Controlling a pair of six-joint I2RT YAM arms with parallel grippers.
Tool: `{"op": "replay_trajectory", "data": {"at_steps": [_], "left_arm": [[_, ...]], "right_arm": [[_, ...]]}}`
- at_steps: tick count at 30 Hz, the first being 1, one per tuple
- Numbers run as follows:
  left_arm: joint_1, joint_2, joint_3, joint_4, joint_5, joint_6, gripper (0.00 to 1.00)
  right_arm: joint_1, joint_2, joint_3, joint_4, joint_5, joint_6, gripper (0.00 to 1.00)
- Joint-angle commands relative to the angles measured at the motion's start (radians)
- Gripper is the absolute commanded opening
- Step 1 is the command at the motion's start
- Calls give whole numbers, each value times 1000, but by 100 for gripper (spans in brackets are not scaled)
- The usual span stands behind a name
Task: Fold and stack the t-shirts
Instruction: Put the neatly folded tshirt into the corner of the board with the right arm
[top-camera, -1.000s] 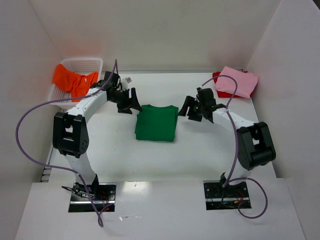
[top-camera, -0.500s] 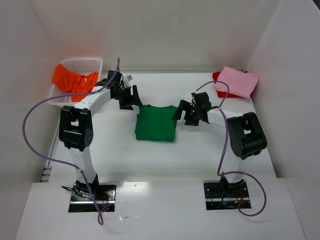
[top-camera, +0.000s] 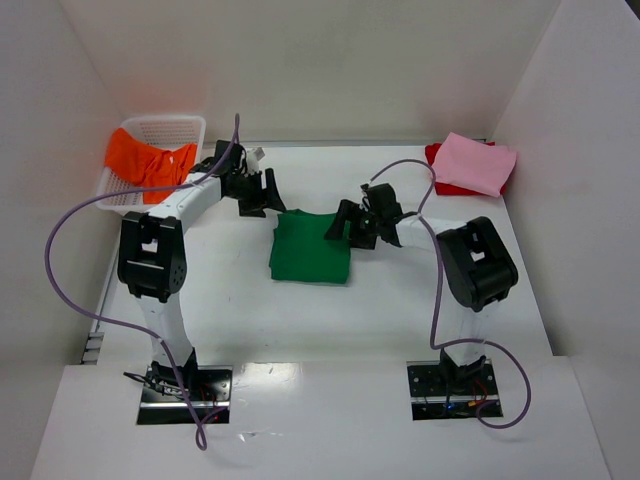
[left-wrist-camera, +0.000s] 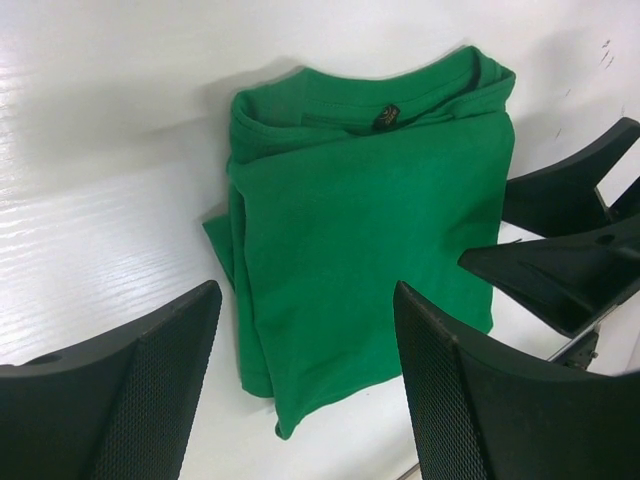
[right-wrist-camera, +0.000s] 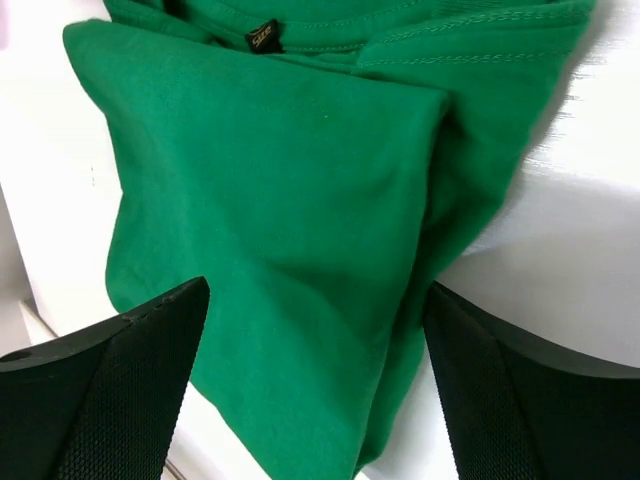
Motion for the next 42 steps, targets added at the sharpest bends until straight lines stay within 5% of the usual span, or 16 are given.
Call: {"op": "replay_trajectory", "data": {"at_steps": [1, 11, 17, 19, 26, 42], "left_arm": [[0, -22, -23, 18, -8, 42, 78], [0, -32, -41, 18, -8, 51, 78], [9, -32, -41, 9, 2, 60, 78], [16, -32, -41, 9, 2, 60, 78], [27, -41, -41, 0, 20, 67, 78], [101, -39, 12, -52, 75, 120, 78]], "right_arm": [[18, 60, -22, -77, 78, 20, 90], [64, 103, 44, -181, 185, 38, 57], [73, 112, 53, -192, 198, 46, 10], [73, 112, 53, -192, 226, 48, 2], [66, 83, 185, -277, 353, -49, 0], [-180, 252, 698, -524, 467, -425, 0]]}}
